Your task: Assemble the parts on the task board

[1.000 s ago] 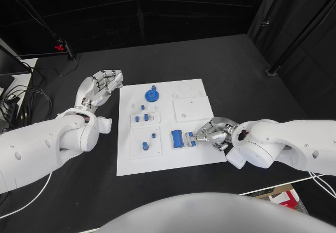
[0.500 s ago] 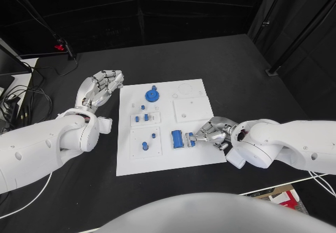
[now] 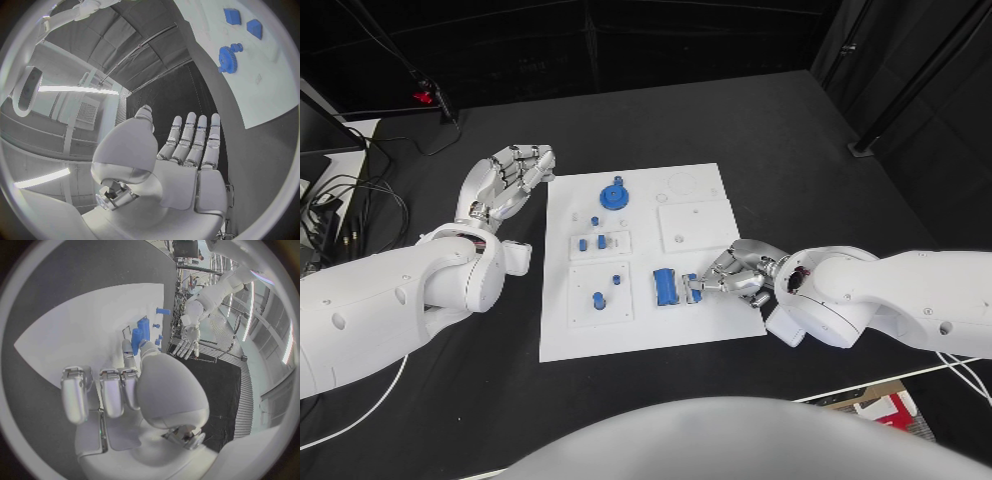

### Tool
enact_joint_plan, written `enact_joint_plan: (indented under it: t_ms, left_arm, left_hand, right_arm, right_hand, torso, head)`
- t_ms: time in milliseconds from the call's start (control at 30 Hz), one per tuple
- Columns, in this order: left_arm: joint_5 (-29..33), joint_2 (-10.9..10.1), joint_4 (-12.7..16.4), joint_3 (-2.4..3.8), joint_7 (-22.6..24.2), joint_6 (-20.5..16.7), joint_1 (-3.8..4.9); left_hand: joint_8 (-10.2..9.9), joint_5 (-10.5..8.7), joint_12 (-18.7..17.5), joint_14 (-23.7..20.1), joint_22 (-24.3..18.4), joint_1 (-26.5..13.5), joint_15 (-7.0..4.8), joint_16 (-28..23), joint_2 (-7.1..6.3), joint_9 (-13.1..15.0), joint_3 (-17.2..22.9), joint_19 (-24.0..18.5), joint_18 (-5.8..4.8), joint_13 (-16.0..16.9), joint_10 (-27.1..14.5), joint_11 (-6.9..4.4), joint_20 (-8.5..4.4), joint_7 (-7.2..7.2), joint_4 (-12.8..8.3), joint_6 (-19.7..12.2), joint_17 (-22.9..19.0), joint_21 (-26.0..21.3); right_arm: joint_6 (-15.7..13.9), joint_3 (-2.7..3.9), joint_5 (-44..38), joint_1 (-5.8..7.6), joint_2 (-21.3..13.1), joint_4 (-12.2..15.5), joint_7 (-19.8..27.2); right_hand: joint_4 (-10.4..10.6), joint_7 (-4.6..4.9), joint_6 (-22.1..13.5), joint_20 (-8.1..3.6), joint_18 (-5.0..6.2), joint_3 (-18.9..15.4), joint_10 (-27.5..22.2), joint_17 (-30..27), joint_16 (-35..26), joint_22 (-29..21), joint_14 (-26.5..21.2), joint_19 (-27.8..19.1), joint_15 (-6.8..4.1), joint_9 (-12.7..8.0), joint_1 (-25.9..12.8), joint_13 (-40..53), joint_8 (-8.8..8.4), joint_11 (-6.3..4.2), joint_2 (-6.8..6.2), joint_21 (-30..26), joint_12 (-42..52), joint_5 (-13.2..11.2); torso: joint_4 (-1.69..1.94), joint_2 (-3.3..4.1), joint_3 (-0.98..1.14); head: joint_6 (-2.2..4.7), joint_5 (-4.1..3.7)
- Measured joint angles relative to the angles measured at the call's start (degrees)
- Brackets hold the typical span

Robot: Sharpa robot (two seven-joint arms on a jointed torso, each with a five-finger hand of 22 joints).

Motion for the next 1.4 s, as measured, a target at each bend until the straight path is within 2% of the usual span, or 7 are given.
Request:
enact_joint_plan:
  t_ms: [267, 700, 1400]
  left_arm:
    - [0.0, 0.0, -0.02, 0.0, 0.0, 0.03, -0.01]
    - [0.0, 0.03, -0.03, 0.0, 0.0, 0.1, -0.01]
    - [0.0, 0.03, -0.09, 0.0, 0.0, 0.2, -0.06]
  left_hand:
    - [0.0, 0.0, 0.0, 0.0, 0.0, 0.0, 0.0, 0.0, 0.0, 0.0, 0.0, 0.0, 0.0, 0.0, 0.0, 0.0, 0.0, 0.0, 0.0, 0.0, -0.05, 0.0]
    - [0.0, -0.01, 0.0, 0.0, 0.0, 0.23, 0.0, 0.0, 0.23, 0.0, 0.0, 0.0, -0.01, 0.0, 0.0, 0.0, 0.0, 0.0, 0.0, 0.0, -0.11, 0.0]
    - [0.0, 0.35, 0.21, 0.0, -0.04, 0.23, 0.0, 0.23, 0.23, 0.01, 0.0, 0.0, -0.01, 0.01, 0.0, 0.0, 0.0, 0.0, 0.0, 0.0, -0.19, 0.0]
  right_arm:
    - [0.12, -0.01, -3.45, -0.01, 0.15, -0.07, 0.02]
    - [0.51, -0.01, -14.11, -0.01, 0.4, -0.11, 0.33]
    - [1.84, 0.0, -19.63, -0.01, 0.02, 0.8, -1.0]
  right_hand:
    - [0.0, 0.14, -0.14, 0.0, 0.0, 0.0, 0.0, 0.0, 0.0, 0.0, 0.0, 0.0, 0.0, -0.05, 0.0, 0.0, -0.23, 0.0, 0.0, 0.0, 0.0, -0.34]
    - [0.23, 0.52, -0.92, 0.0, 0.0, -0.8, 0.0, 0.0, 0.0, 0.0, 0.0, 0.0, 0.0, -0.04, 0.02, 0.0, -0.53, 0.0, 0.01, 0.0, 0.0, -0.88]
    - [0.18, 0.52, -0.92, 0.0, 0.01, -0.86, 0.0, 0.0, 0.0, 0.0, 0.0, 0.0, 0.0, 0.02, 0.02, 0.01, -0.53, 0.0, 0.01, 0.0, 0.0, -1.1]
  torso:
    - [0.0, -0.01, -0.01]
    - [0.0, -0.02, -0.01]
    - [-0.04, -0.03, -0.01]
  head:
    - [0.0, 0.01]
    - [0.0, 0.11]
    - [0.0, 0.08]
